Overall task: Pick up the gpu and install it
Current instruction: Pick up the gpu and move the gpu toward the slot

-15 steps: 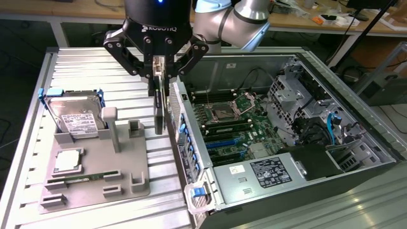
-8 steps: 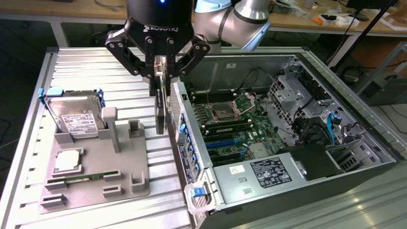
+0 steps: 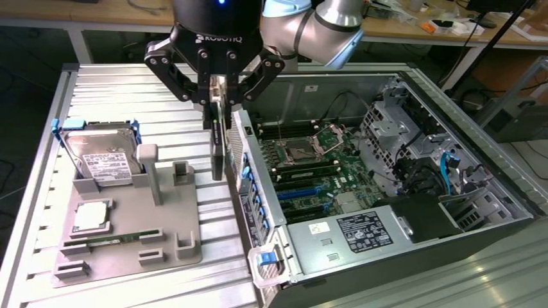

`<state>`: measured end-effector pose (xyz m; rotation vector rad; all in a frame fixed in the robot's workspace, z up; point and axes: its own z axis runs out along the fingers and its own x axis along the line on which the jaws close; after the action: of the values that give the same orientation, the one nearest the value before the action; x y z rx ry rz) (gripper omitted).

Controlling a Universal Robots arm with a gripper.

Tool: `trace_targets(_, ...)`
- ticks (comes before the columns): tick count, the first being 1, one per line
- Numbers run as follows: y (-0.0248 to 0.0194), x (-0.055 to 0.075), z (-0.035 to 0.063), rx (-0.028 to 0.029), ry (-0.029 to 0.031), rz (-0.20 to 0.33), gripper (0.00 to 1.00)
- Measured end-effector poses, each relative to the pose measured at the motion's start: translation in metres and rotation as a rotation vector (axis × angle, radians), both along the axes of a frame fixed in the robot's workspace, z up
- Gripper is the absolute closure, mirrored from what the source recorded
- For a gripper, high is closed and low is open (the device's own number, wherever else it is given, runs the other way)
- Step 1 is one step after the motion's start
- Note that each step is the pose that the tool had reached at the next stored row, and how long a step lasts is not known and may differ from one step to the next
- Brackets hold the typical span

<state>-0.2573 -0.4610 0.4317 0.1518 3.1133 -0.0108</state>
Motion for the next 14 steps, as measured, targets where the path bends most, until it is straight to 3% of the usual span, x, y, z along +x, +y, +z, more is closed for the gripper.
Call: trace_targets(14, 0.0000, 0.0042, 0.0000, 0.0000, 0.0000, 0.000, 0.73)
